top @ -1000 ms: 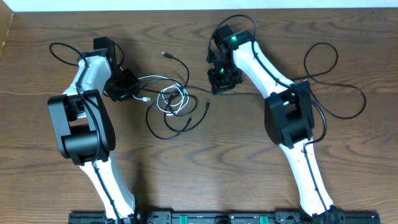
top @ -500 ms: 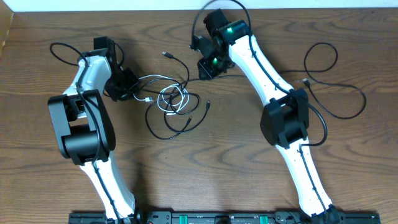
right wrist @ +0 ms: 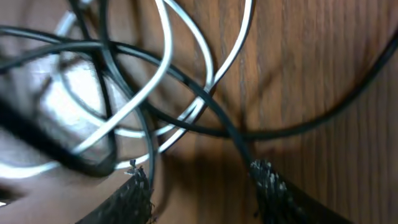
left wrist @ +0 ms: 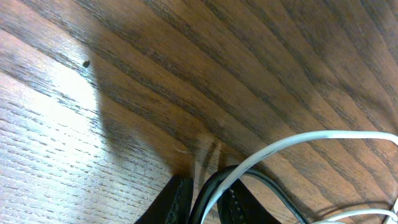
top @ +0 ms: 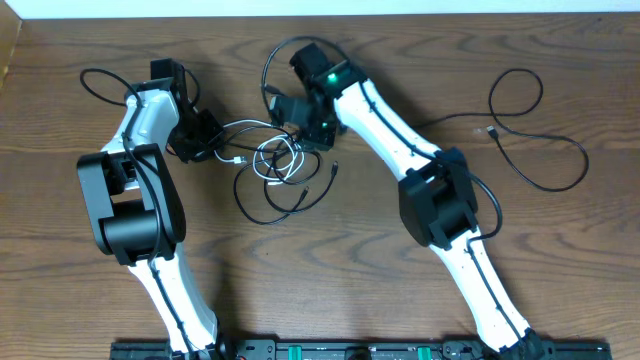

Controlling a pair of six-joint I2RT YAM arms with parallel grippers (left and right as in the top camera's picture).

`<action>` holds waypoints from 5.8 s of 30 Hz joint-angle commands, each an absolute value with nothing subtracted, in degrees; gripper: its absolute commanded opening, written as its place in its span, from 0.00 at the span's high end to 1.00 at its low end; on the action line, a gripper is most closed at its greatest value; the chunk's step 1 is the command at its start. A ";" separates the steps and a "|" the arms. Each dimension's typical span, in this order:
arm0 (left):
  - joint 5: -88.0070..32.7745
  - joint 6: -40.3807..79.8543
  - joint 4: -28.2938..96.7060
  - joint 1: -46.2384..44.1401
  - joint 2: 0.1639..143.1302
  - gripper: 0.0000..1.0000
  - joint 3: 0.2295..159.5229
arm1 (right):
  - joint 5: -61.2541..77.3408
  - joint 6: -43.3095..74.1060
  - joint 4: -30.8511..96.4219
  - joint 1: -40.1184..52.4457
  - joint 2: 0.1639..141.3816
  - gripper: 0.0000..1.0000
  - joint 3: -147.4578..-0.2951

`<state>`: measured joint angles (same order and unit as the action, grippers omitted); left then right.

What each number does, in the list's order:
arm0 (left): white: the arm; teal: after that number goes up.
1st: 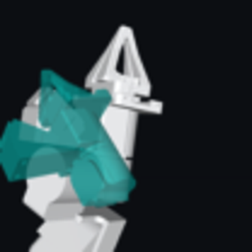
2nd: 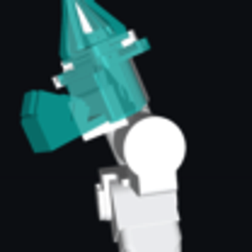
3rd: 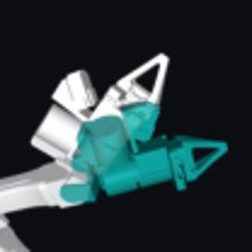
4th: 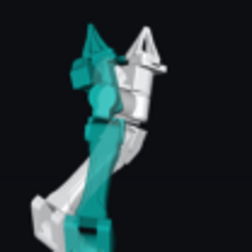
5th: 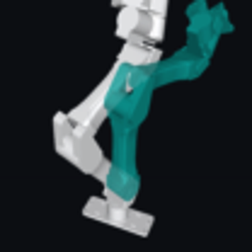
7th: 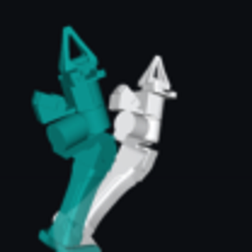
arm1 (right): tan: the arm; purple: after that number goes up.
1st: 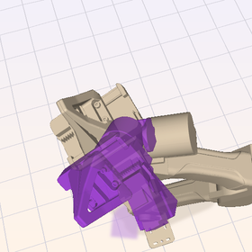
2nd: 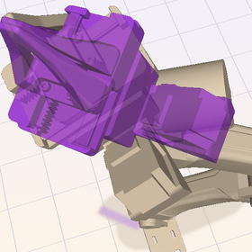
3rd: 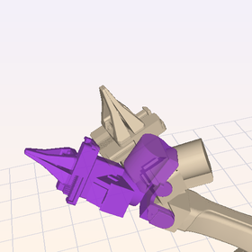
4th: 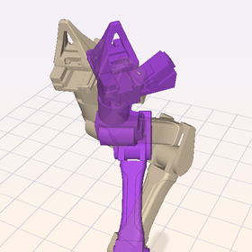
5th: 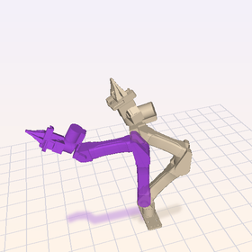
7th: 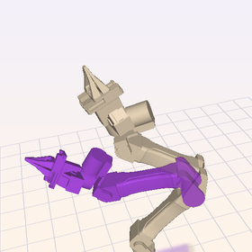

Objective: Untangle cables

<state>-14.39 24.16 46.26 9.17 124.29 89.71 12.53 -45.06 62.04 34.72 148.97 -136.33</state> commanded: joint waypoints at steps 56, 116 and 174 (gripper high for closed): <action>-14.33 23.20 46.37 8.64 126.56 0.77 88.40 | -12.12 -7.27 80.18 8.12 134.26 0.99 -128.16; -9.82 23.03 46.57 8.69 126.56 0.91 88.40 | 13.67 -4.38 65.36 -23.59 134.26 0.11 -121.71; -9.85 23.22 46.39 8.64 126.56 0.90 88.40 | 16.01 -38.44 24.25 21.08 149.53 0.06 -121.56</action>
